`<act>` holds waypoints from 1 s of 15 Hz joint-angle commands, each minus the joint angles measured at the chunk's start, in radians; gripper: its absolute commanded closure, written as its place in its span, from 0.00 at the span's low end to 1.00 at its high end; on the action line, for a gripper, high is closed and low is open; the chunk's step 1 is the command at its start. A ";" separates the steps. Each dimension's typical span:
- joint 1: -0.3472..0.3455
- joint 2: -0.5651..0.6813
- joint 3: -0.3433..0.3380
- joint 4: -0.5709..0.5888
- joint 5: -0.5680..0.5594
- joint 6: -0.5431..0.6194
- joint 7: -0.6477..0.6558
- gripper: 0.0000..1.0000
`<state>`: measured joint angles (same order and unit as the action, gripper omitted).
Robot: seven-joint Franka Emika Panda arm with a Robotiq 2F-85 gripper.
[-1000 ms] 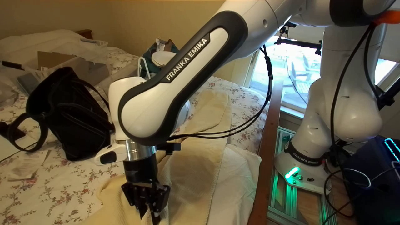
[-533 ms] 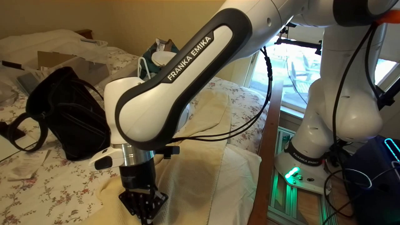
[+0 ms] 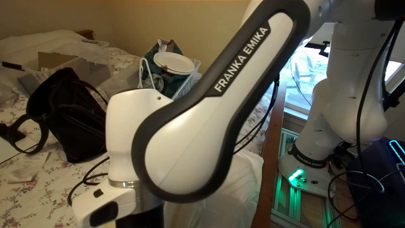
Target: Unfold the towel.
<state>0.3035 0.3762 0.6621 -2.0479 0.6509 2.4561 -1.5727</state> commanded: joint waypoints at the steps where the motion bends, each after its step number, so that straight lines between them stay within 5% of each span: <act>1: -0.037 -0.028 0.129 -0.060 0.167 0.047 -0.224 0.99; 4: -0.052 -0.052 0.180 -0.110 0.314 -0.003 -0.291 0.99; 15: 0.014 -0.186 0.125 -0.330 0.677 -0.102 -0.127 0.99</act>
<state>0.2829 0.2631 0.8134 -2.3229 1.2427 2.4089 -1.7555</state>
